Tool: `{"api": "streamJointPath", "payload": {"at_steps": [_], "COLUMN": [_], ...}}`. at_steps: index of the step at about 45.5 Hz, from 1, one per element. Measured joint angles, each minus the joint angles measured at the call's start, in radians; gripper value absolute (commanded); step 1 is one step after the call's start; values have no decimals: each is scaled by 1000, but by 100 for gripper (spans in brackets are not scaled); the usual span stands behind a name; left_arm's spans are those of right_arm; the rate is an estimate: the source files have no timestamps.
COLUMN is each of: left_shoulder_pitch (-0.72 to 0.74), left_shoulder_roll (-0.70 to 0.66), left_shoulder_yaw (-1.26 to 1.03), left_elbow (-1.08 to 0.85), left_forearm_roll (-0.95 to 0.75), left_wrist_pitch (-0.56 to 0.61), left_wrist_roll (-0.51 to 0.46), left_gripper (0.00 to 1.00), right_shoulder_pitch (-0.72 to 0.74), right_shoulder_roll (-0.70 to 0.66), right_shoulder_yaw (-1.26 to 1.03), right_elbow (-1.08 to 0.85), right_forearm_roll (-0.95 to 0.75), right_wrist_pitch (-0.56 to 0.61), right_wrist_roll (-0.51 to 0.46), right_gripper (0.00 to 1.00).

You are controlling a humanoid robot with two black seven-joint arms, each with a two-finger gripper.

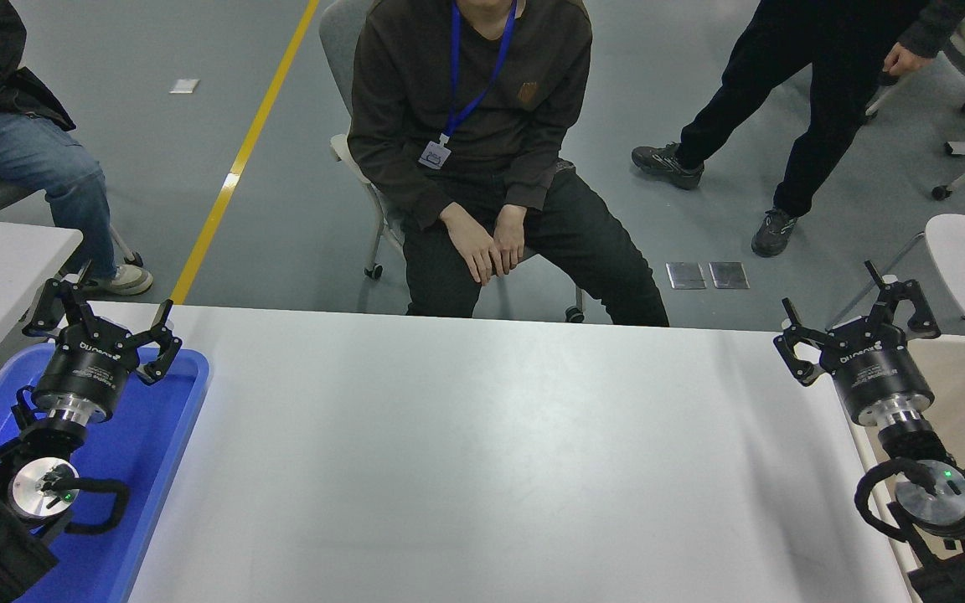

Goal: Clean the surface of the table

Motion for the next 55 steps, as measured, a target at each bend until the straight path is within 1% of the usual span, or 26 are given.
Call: {"api": "streamJointPath", "payload": {"at_steps": [9,19,28,40,55], "left_shoulder_pitch": [0,0,0,0,0], "left_shoulder_roll": [0,0,0,0,0], "left_shoulder_yaw": [0,0,0,0,1], "left_elbow": [0,0,0,0,0], "left_forearm_roll": [0,0,0,0,0], "left_wrist_pitch": [0,0,0,0,0], "left_wrist_roll": [0,0,0,0,0], "left_gripper": [100,100,100,100,100], "right_shoulder_pitch": [16,31,30,2,-7], "right_shoulder_roll": [21,41,51,59,64], "right_shoulder_yaw": [-15,-21,-23,-25,-38], "right_elbow": [-10,-11,-10,-6,-7], "right_forearm_roll": [-146,-220,-243,-249,-247], "right_wrist_pitch": [-81,-141,-158,-165,-164], "right_wrist_roll": [50,77,92,150,169], "right_gripper": [100,100,100,100,100]}}
